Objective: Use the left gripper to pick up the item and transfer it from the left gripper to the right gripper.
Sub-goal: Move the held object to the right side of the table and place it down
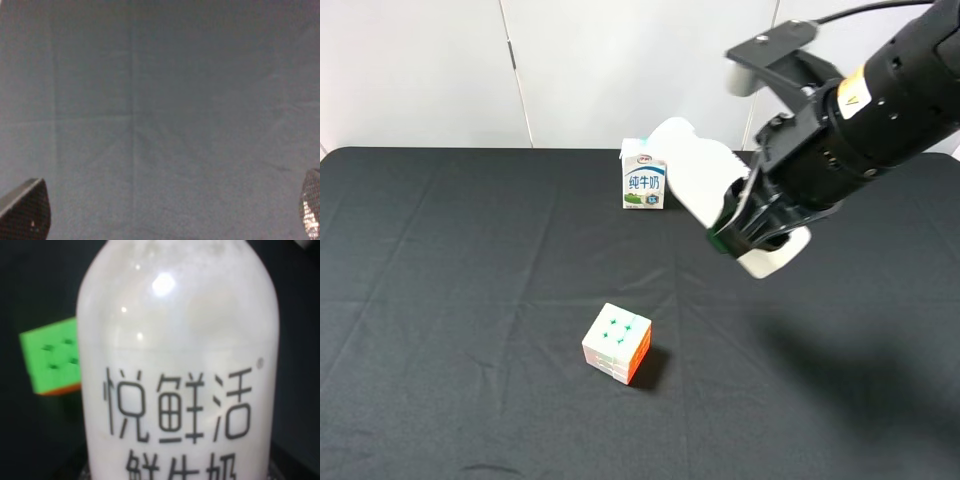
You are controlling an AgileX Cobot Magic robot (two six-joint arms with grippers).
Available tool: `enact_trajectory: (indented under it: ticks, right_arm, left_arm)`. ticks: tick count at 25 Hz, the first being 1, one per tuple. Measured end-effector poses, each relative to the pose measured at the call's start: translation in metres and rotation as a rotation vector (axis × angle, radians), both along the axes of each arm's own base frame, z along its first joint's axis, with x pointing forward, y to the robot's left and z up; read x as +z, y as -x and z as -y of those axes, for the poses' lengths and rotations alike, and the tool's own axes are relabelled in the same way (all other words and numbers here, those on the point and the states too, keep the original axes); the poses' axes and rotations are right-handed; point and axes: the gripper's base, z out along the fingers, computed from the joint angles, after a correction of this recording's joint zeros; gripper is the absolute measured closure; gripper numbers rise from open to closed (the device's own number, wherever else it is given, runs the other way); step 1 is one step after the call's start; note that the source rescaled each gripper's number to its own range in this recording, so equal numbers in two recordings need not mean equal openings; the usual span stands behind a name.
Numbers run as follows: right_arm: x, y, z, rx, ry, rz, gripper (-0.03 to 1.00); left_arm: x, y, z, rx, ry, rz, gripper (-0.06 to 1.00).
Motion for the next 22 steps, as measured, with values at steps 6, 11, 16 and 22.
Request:
enact_trajectory:
  ticks: [6, 11, 16, 22]
  right_arm:
    - [-0.003, -0.024, 0.040, -0.186, 0.033, -0.044, 0.97]
    - [-0.013, -0.045, 0.075, -0.347, 0.055, -0.095, 0.97]
    - [-0.037, -0.067, 0.103, -0.474, 0.087, -0.177, 0.97]
    - [-0.074, -0.088, 0.105, -0.497, 0.120, -0.250, 0.97]
  left_arm:
    - [0.000, 0.000, 0.000, 0.029, 0.000, 0.000, -0.06]
    - [0.000, 0.000, 0.000, 0.028, 0.001, 0.000, -0.06]
    - [0.000, 0.000, 0.000, 0.028, 0.001, 0.000, -0.06]
    - [0.000, 0.000, 0.000, 0.028, 0.001, 0.000, -0.06]
